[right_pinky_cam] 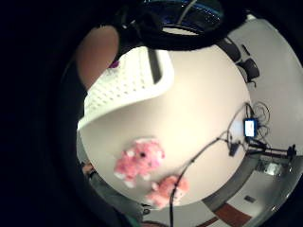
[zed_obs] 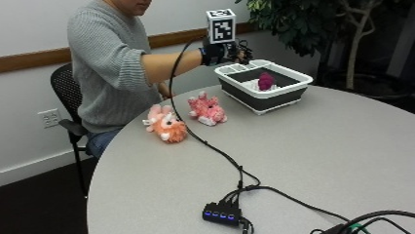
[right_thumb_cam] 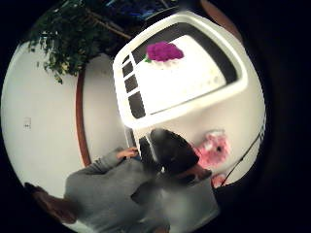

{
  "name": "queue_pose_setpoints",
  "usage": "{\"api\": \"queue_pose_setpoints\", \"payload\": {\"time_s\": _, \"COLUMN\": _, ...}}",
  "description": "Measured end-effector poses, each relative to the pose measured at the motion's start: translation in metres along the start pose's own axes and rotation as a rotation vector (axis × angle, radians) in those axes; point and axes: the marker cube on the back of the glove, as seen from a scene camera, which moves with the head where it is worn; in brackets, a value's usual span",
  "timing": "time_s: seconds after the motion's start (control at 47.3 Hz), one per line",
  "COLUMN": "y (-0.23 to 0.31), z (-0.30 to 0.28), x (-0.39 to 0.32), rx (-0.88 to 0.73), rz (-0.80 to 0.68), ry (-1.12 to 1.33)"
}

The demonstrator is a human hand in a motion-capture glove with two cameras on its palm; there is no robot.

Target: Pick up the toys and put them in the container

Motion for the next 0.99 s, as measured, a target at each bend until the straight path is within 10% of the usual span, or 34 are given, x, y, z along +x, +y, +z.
{"api": "queue_pose_setpoints", "payload": {"time_s": 0.275, "y": 0.058, "z": 0.005, "x": 0.021, "rx": -0.009, "rz": -0.061, "ry": -0.168}}
{"api": "queue_pose_setpoints", "payload": {"time_s": 0.719, "y": 0.105, "z": 0.179, "x": -0.025, "rx": -0.408, "rz": -0.024, "ry": -0.12}}
{"api": "queue_pose_setpoints", "payload": {"time_s": 0.994, "y": 0.112, "z": 0.19, "x": -0.027, "rx": -0.32, "rz": -0.022, "ry": -0.072}}
